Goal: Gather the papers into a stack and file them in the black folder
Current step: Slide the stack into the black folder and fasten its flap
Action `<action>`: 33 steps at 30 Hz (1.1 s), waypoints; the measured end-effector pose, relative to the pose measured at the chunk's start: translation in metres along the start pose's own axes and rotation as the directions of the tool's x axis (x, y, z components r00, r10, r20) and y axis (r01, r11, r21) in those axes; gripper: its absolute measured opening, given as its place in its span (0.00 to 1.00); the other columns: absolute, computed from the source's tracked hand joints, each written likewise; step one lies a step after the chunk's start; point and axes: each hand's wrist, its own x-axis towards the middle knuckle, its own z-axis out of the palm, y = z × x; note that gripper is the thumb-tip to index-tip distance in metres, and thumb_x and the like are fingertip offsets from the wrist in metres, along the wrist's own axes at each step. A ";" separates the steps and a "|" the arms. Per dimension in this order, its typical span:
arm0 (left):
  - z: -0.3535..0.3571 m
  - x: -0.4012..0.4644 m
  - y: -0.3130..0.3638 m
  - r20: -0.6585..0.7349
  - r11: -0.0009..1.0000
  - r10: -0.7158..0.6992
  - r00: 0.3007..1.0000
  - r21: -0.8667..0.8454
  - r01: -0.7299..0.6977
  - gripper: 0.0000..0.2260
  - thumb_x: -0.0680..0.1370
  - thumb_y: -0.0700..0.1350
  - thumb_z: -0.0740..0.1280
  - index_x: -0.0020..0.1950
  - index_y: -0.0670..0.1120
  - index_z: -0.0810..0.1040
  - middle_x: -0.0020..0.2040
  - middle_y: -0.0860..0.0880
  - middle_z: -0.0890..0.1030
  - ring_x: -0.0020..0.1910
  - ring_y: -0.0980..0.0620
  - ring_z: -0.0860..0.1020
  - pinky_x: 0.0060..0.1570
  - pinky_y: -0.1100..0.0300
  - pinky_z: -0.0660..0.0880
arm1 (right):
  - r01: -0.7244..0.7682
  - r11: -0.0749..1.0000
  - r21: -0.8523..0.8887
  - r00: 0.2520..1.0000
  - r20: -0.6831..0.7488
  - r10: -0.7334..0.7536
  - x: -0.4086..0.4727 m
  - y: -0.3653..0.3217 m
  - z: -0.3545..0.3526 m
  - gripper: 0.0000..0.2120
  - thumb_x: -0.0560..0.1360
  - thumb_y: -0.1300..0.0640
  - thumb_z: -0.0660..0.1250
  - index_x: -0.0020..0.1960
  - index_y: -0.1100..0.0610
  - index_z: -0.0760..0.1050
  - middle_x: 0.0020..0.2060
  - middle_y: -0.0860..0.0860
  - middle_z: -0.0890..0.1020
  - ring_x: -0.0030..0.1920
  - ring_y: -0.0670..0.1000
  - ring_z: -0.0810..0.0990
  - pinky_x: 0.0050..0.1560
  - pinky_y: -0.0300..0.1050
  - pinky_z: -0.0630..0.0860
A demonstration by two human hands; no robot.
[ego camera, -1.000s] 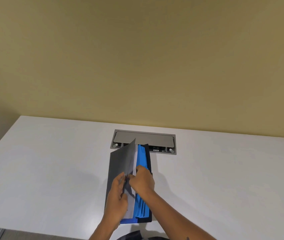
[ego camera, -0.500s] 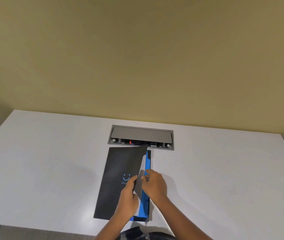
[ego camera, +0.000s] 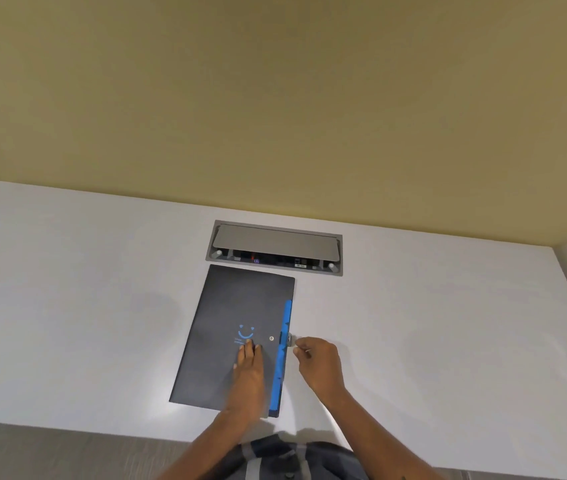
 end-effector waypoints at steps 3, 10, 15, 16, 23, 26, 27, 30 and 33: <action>-0.002 0.001 -0.027 -0.010 0.999 -0.024 1.000 0.038 0.024 0.41 0.84 0.46 0.69 0.87 0.44 0.44 0.89 0.44 0.43 0.88 0.41 0.45 0.85 0.48 0.51 | 0.054 0.998 -0.041 0.997 0.050 -0.052 0.007 -0.012 0.007 0.12 0.84 0.56 0.69 0.64 0.56 0.86 0.59 0.53 0.89 0.58 0.53 0.87 0.57 0.33 0.75; 0.003 -0.003 -0.064 -0.019 0.998 0.059 0.998 0.009 -0.059 0.41 0.85 0.48 0.67 0.88 0.46 0.43 0.88 0.45 0.38 0.88 0.43 0.41 0.85 0.44 0.47 | 0.093 0.982 -0.164 0.987 0.142 -0.070 0.024 -0.031 0.024 0.14 0.86 0.54 0.64 0.68 0.57 0.82 0.62 0.54 0.86 0.60 0.55 0.86 0.64 0.41 0.81; 0.000 -0.001 -0.064 0.011 0.999 0.044 0.999 0.016 -0.044 0.41 0.85 0.49 0.66 0.88 0.47 0.41 0.88 0.46 0.37 0.88 0.44 0.39 0.85 0.45 0.44 | 0.094 0.970 -0.223 0.977 0.208 -0.047 0.036 -0.035 0.034 0.15 0.86 0.56 0.65 0.70 0.57 0.80 0.64 0.55 0.84 0.62 0.55 0.85 0.67 0.42 0.79; 0.001 -0.002 -0.064 0.010 0.999 0.043 0.999 0.018 -0.043 0.40 0.85 0.50 0.65 0.88 0.47 0.41 0.88 0.47 0.37 0.87 0.44 0.38 0.85 0.45 0.43 | 0.074 0.973 -0.218 0.977 0.212 -0.026 0.038 -0.036 0.036 0.15 0.86 0.55 0.65 0.70 0.57 0.80 0.65 0.55 0.84 0.62 0.55 0.85 0.68 0.42 0.78; 0.006 -0.005 -0.070 -0.001 0.997 0.063 0.998 0.051 -0.063 0.40 0.86 0.51 0.64 0.88 0.47 0.40 0.88 0.46 0.38 0.87 0.43 0.38 0.85 0.44 0.44 | 0.007 0.968 -0.251 0.972 0.231 0.053 0.049 -0.042 0.046 0.16 0.86 0.52 0.64 0.68 0.60 0.79 0.64 0.57 0.85 0.63 0.57 0.84 0.69 0.44 0.77; 0.006 -0.005 -0.070 0.007 0.996 0.066 0.998 0.066 -0.067 0.39 0.86 0.50 0.64 0.88 0.47 0.40 0.88 0.46 0.38 0.87 0.42 0.38 0.86 0.44 0.45 | -0.013 0.960 -0.281 0.969 0.234 0.081 0.053 -0.044 0.049 0.17 0.87 0.52 0.63 0.70 0.61 0.77 0.66 0.58 0.84 0.64 0.58 0.84 0.70 0.44 0.76; 0.006 -0.005 -0.070 0.010 0.995 0.064 0.998 0.071 -0.065 0.39 0.86 0.49 0.64 0.88 0.47 0.40 0.88 0.45 0.38 0.87 0.42 0.38 0.86 0.44 0.45 | -0.014 0.957 -0.289 0.969 0.234 0.085 0.053 -0.044 0.050 0.17 0.87 0.52 0.63 0.71 0.61 0.77 0.66 0.57 0.83 0.64 0.57 0.84 0.71 0.44 0.76; 0.008 -0.005 -0.070 0.014 0.994 0.061 0.998 0.095 -0.062 0.40 0.86 0.49 0.64 0.88 0.47 0.40 0.88 0.45 0.38 0.87 0.42 0.38 0.86 0.43 0.46 | -0.020 0.954 -0.301 0.970 0.224 0.091 0.054 -0.047 0.052 0.17 0.87 0.53 0.63 0.71 0.61 0.77 0.66 0.57 0.83 0.64 0.57 0.84 0.71 0.44 0.76; 0.008 -0.005 -0.070 0.029 0.993 0.055 0.998 0.105 -0.058 0.39 0.86 0.49 0.64 0.88 0.47 0.40 0.88 0.45 0.38 0.87 0.42 0.38 0.86 0.43 0.45 | -0.042 0.958 -0.283 0.969 0.224 0.109 0.055 -0.048 0.054 0.16 0.87 0.53 0.62 0.70 0.61 0.77 0.66 0.58 0.83 0.64 0.57 0.84 0.71 0.45 0.76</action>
